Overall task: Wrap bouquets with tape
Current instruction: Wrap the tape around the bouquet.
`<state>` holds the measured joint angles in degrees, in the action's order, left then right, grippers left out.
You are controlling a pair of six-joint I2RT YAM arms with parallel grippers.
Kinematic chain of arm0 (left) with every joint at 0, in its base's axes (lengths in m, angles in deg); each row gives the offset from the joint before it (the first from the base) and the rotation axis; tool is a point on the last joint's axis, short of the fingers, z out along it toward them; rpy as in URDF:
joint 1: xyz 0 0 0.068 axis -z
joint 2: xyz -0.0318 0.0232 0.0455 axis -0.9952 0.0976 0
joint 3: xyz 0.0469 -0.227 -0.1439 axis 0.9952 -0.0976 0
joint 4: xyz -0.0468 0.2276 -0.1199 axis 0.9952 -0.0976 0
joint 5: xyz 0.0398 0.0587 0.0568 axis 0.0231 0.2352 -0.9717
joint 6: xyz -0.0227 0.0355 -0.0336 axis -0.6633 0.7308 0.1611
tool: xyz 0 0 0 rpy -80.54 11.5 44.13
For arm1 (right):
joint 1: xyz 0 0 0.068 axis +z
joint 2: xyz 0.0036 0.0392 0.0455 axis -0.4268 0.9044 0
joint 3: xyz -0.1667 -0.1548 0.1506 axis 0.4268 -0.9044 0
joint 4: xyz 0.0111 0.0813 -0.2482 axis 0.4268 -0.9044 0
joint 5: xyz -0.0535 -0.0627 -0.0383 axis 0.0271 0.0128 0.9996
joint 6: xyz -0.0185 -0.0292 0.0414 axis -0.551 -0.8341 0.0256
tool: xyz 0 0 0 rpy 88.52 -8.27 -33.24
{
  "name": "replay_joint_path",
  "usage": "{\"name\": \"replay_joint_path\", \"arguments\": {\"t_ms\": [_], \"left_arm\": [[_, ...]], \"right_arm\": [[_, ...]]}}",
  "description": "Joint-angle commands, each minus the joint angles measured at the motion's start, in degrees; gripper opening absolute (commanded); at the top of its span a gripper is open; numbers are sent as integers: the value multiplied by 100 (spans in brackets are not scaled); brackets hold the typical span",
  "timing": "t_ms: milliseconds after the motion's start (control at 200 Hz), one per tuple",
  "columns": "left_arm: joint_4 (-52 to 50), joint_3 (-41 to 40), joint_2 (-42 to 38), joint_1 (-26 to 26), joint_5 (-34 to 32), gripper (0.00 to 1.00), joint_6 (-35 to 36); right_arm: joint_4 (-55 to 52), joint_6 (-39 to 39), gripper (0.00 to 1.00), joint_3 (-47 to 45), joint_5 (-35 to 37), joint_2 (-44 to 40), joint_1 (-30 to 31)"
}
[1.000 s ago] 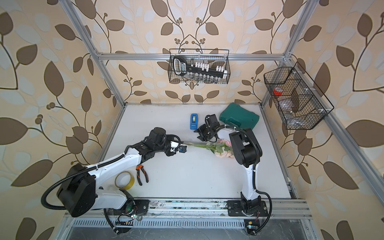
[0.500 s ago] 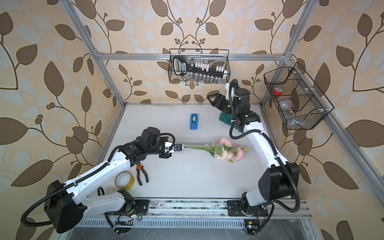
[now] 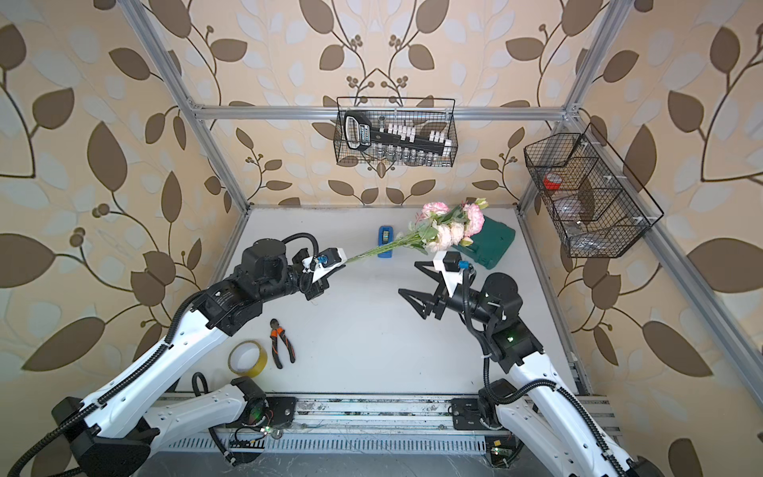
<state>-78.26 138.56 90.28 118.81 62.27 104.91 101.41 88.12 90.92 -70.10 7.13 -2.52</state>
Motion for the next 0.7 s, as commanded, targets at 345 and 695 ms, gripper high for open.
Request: {"name": "replay_joint_path", "arguments": {"t_ms": [345, 695], "left_arm": [[182, 292, -355, -15, 768, 0, -694], [264, 280, -469, -18, 892, 0, -831]], "right_arm": [[2476, -1168, 90, -465, 420, 1699, 1003], [2810, -1317, 68, -54, 525, 2770, 1155]]}}
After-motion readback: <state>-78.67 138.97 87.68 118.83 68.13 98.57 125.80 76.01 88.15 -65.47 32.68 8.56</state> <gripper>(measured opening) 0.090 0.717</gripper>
